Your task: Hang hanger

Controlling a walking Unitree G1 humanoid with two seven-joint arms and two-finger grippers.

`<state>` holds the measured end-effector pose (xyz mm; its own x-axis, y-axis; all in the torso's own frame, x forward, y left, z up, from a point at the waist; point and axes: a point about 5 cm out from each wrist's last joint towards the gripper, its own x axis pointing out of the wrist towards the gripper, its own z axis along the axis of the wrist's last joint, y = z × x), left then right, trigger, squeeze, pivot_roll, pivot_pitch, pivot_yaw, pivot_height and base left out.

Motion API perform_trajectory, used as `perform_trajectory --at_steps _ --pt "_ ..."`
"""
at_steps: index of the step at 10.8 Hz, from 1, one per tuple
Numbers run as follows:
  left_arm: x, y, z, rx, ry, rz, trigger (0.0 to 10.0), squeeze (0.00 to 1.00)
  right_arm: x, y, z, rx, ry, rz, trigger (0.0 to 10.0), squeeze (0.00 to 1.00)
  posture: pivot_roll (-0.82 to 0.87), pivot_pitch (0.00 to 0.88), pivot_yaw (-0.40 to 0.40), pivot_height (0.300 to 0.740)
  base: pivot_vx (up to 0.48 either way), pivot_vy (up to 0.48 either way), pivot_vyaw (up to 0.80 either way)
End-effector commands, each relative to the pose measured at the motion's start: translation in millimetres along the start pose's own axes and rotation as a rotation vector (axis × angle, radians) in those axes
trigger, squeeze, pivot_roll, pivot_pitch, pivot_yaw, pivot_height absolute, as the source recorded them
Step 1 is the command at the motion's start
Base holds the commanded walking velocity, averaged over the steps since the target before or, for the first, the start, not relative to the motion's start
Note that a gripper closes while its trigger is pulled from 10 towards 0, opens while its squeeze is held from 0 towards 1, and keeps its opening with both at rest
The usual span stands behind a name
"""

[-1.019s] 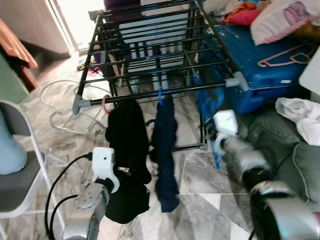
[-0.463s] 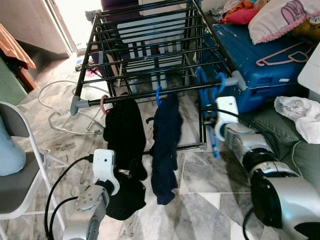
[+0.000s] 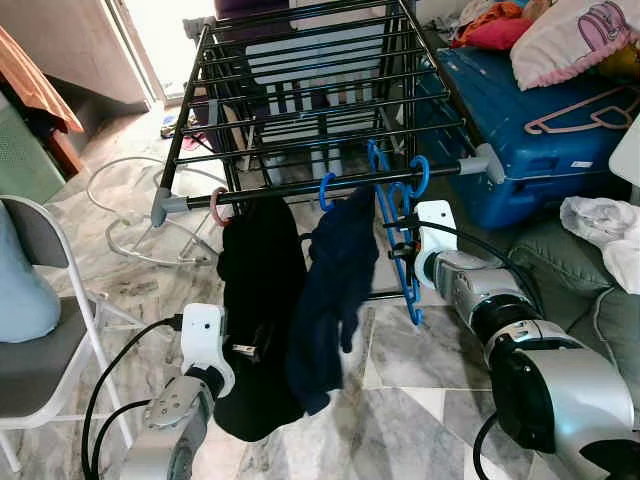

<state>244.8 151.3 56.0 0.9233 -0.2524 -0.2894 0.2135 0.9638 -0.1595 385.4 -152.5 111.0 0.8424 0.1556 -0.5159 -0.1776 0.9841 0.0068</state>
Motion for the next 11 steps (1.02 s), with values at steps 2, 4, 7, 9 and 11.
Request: perform_trajectory --at_steps 2,4,7,9,11 --pt "-4.6 7.2 1.3 0.016 0.008 0.027 10.0 0.0 1.0 2.9 -5.1 0.012 0.037 0.004 10.0 0.0 0.0 0.0 0.117 0.74 0.0 0.0 0.0" --pt "-6.6 7.6 2.4 0.017 0.012 0.018 10.0 0.0 0.1 -1.9 0.2 0.012 0.02 -0.032 10.0 0.0 0.01 0.0 0.128 0.74 0.0 0.0 0.0" --pt "-3.1 6.5 19.6 -0.016 -0.043 0.01 10.0 0.0 -1.1 -10.2 2.2 -0.033 -0.016 -0.101 10.0 0.0 0.01 0.0 0.132 0.74 0.0 0.0 0.0" --pt "-0.5 3.2 25.6 -0.027 -0.072 0.013 10.0 0.0 -3.6 -19.0 4.9 -0.114 -0.102 -0.141 10.0 0.0 -0.02 0.0 0.142 0.74 0.0 0.0 0.0" --pt "3.4 -0.3 28.9 -0.054 -0.101 0.001 10.0 0.0 -9.2 -33.7 -10.2 -0.128 -0.158 -0.183 10.0 0.0 -0.06 0.0 0.152 0.74 0.0 0.0 0.0"
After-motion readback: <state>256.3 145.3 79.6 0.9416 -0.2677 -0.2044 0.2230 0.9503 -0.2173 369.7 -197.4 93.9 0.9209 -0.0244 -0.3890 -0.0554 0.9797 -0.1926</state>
